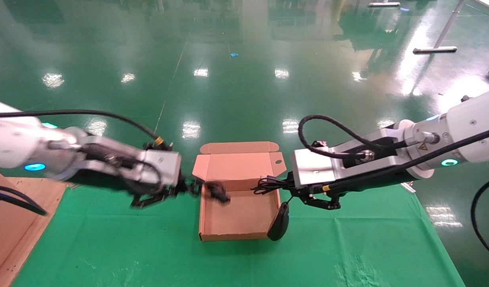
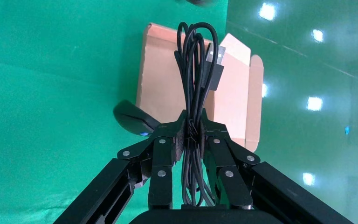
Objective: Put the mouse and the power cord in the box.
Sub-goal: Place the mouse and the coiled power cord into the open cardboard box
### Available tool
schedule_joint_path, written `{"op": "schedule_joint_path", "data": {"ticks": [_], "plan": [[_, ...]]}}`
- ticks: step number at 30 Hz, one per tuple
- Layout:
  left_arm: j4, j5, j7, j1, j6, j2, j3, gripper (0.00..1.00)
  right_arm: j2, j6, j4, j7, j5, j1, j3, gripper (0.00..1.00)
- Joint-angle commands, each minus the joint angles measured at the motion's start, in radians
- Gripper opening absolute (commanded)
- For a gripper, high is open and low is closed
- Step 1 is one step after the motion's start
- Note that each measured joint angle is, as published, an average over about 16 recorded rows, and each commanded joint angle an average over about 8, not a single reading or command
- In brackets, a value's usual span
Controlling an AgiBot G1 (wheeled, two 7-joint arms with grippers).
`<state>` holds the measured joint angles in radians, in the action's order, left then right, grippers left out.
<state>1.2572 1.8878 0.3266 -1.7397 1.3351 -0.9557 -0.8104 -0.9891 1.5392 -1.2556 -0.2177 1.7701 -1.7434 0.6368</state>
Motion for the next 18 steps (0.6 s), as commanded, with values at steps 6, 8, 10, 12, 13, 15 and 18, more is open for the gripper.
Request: {"op": "schedule_joint_path", "data": {"ticks": [6, 8, 10, 12, 13, 15, 18], "plan": [[-0.055, 0.182, 0.046, 0.122, -0.260, -0.089, -0.023, 0.00, 0.019, -0.009, 0.024, 0.028, -0.004, 0.007, 0.002, 0.00], [-0.093, 0.221, 0.068, 0.154, -0.322, -0.123, -0.029, 0.00, 0.022, -0.016, 0.037, 0.039, -0.003, 0.014, 0.003, 0.00], [-0.143, 0.241, 0.079, 0.186, -0.382, -0.163, -0.033, 0.00, 0.024, -0.025, 0.053, 0.053, 0.000, 0.021, 0.004, 0.00], [-0.205, 0.248, 0.072, 0.215, -0.444, -0.208, -0.036, 0.00, 0.024, -0.035, 0.072, 0.070, 0.003, 0.030, 0.006, 0.00], [-0.240, 0.247, 0.063, 0.228, -0.475, -0.231, -0.037, 0.00, 0.024, -0.040, 0.083, 0.078, 0.006, 0.035, 0.007, 0.00], [-0.318, 0.239, 0.035, 0.250, -0.537, -0.281, -0.040, 0.00, 0.022, -0.051, 0.108, 0.097, 0.010, 0.043, 0.010, 0.00], [-0.443, 0.211, -0.031, 0.268, -0.617, -0.350, -0.047, 0.00, 0.019, -0.065, 0.153, 0.131, 0.017, 0.050, 0.013, 0.00]]}}
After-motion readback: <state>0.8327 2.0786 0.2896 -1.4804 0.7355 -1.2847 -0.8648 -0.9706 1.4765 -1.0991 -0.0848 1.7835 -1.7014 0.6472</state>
